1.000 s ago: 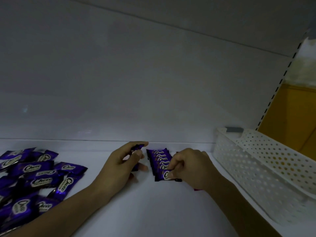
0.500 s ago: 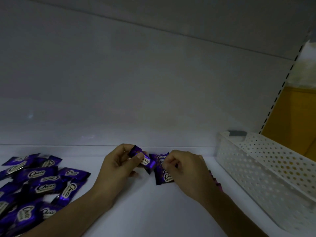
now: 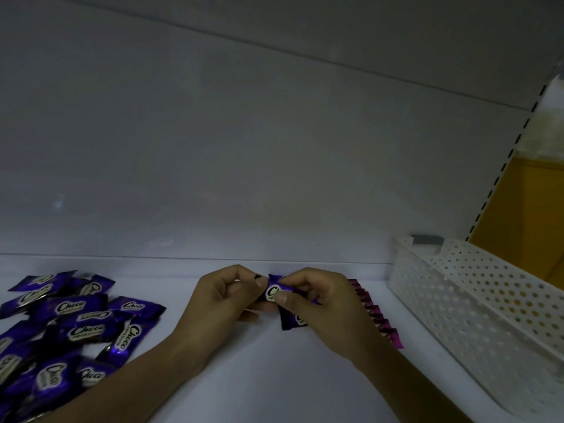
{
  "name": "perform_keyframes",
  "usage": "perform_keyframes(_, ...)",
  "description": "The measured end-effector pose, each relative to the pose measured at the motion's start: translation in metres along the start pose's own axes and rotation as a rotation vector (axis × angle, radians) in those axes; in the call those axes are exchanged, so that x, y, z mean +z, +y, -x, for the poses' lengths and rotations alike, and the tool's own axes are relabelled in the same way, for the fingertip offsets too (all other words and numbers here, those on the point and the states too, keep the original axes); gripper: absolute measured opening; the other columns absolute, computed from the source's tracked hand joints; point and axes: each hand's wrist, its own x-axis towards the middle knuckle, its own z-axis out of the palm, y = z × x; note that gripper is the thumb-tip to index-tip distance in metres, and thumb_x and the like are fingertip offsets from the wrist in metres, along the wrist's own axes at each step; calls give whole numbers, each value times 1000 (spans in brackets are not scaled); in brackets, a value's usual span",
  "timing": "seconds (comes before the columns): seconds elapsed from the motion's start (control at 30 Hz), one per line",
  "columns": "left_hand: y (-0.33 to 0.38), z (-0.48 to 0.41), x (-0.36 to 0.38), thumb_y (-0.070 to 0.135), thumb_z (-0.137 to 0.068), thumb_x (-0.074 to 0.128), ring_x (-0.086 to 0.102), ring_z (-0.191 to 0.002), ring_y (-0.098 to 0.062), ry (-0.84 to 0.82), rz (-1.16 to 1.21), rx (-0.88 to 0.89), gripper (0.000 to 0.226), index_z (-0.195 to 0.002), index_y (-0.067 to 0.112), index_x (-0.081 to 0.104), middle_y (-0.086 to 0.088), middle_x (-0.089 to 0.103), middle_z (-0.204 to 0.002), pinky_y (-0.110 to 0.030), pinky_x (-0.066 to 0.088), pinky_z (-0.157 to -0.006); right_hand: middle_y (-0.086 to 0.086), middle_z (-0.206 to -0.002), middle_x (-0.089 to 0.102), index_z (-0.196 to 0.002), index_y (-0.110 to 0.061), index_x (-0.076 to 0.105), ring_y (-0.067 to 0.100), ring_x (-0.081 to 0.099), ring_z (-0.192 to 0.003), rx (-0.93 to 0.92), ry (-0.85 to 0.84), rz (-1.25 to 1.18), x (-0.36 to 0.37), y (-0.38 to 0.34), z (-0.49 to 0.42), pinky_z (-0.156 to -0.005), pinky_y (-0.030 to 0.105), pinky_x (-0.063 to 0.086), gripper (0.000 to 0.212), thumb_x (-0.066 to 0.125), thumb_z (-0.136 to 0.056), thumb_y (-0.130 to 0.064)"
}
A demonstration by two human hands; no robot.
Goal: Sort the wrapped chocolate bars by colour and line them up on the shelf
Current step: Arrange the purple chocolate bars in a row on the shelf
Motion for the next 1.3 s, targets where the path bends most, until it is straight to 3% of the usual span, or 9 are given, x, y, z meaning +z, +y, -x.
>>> perform_keyframes(0.2,-4,3,4,10,-94,55,64,-79,-4,0,-363,161,19,-82,20,66,11,71,-81,-21,50,-66,-1,-84,75,-91,-23,76,12,69,-77,54,1,255,-33,-3,-7,-80,38,56,14,75,-78,-18)
perform_keyframes(0.37,-5,6,6,15,-93,57,63,-82,-8,58,-519,227,17,-81,23,67,13,70,-84,-24,48,-68,-10,-77,72,-75,-32,74,5,67,-78,174,-253,431,-42,-1,-4,-90,35,51,13,83,-66,-31)
perform_keyframes(0.47,-6,5,5,15,-93,57,61,-71,-7,72,-548,232,16,-82,21,67,15,68,-84,-21,47,-62,-22,-72,57,-82,-32,74,0,57,-79,132,-214,619,-35,3,-4,-95,33,41,14,79,-71,-37)
perform_keyframes(0.63,-9,5,4,17,-94,58,57,-56,-7,55,-611,242,16,-84,26,66,17,66,-87,-17,44,-59,-18,-77,56,-82,-33,70,2,55,-82,90,-178,632,-33,6,-4,-95,35,39,12,77,-73,-35)
perform_keyframes(0.73,-8,4,4,17,-93,57,62,-79,-5,38,-682,289,18,-84,30,65,17,66,-88,-22,49,-69,-15,-81,56,-75,-35,61,5,56,-84,75,-170,625,-32,8,-4,-90,31,37,18,78,-72,-33)
perform_keyframes(0.83,-8,8,7,17,-93,57,55,-89,1,26,-804,381,22,-89,39,58,24,61,-92,-12,43,-68,-14,-87,57,-77,-32,52,9,55,-86,63,-155,660,-33,8,-4,-84,29,35,26,78,-73,-30)
perform_keyframes(1.03,19,28,3,35,-94,49,43,-115,-7,-153,-1298,493,38,-132,30,46,14,51,-127,-21,38,-85,-8,-72,60,-74,-25,55,1,50,-58,-167,140,429,-13,-4,3,-56,12,35,19,68,-80,-13)
perform_keyframes(1.17,44,58,-39,60,-92,34,33,-130,-7,-131,-1559,366,57,-143,37,28,15,40,-144,-25,27,-102,-19,-92,55,-92,-33,55,-1,53,-81,-286,103,276,34,-17,17,-70,12,41,18,69,-83,-24)
perform_keyframes(1.3,50,96,-99,96,-58,12,-5,-148,-18,28,-1752,-32,104,-149,45,5,9,-6,-161,-49,-2,-116,-20,-119,47,-118,-33,51,0,44,-110,-338,-69,298,79,-30,20,-90,19,39,33,61,-88,-38)
